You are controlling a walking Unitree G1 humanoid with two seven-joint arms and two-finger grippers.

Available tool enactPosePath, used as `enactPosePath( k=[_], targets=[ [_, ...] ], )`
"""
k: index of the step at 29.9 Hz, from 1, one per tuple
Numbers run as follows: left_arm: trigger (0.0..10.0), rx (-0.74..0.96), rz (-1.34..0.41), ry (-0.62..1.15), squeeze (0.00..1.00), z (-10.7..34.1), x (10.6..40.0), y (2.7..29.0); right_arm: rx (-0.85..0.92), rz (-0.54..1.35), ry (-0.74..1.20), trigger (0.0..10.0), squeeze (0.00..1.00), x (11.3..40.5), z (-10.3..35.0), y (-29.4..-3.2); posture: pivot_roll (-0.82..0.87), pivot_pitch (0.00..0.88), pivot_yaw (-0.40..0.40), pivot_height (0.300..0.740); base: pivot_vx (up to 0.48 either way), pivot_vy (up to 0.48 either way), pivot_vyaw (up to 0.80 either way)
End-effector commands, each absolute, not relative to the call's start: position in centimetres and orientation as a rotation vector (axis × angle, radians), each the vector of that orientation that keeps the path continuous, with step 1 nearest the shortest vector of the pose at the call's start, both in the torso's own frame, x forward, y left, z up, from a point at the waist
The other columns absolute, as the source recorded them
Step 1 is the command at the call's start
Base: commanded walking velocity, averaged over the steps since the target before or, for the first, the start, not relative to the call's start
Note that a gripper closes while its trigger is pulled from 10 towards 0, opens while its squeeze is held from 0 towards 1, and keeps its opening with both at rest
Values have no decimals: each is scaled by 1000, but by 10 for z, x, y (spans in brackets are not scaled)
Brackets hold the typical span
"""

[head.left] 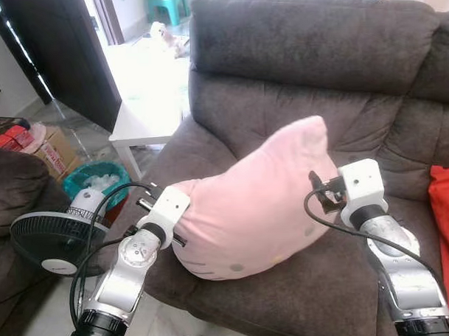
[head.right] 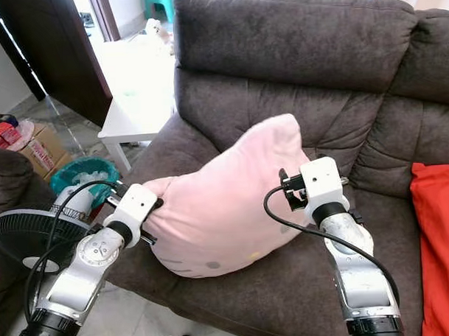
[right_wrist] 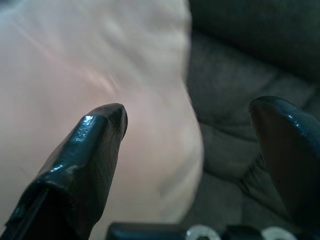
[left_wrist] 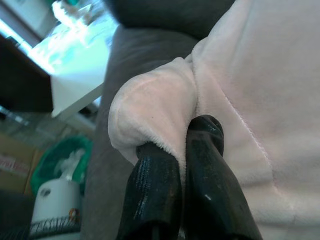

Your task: Move the pillow to the sofa from floor

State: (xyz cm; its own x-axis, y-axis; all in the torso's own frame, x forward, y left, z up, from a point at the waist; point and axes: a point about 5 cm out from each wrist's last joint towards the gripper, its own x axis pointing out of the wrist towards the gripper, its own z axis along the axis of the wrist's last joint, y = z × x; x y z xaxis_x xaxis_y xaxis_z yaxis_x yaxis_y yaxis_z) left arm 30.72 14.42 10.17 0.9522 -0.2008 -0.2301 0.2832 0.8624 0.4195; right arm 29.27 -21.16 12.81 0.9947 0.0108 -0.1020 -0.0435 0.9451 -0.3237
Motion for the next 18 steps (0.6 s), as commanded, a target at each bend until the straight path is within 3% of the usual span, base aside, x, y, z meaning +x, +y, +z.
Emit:
enactPosePath(
  k=[1, 6, 12, 16, 18],
  targets=[
    [10000, 471, -102, 198, 0, 105, 312, 169, -334, -22, 142, 10000, 0, 288, 117, -222, 111, 71, -5, 740, 0, 0, 0],
    [10000, 406, 90, 217, 0, 103, 314, 183, -323, -266, 291, 10000, 0, 264, 70, -252, 102, 72, -2, 740, 0, 0, 0],
    [10000, 368, 165, 257, 0, 95, 312, 187, -316, -329, 427, 10000, 0, 243, 31, -259, 102, 72, -2, 740, 0, 0, 0],
    [10000, 283, 20, 238, 0, 92, 313, 170, -320, -319, 506, 10000, 0, 230, 9, -256, 105, 71, -6, 740, 0, 0, 0],
    [10000, 274, -219, 207, 0, 90, 311, 143, -318, -317, 581, 10000, 0, 216, -13, -251, 106, 70, -6, 740, 0, 0, 0]
  ],
)
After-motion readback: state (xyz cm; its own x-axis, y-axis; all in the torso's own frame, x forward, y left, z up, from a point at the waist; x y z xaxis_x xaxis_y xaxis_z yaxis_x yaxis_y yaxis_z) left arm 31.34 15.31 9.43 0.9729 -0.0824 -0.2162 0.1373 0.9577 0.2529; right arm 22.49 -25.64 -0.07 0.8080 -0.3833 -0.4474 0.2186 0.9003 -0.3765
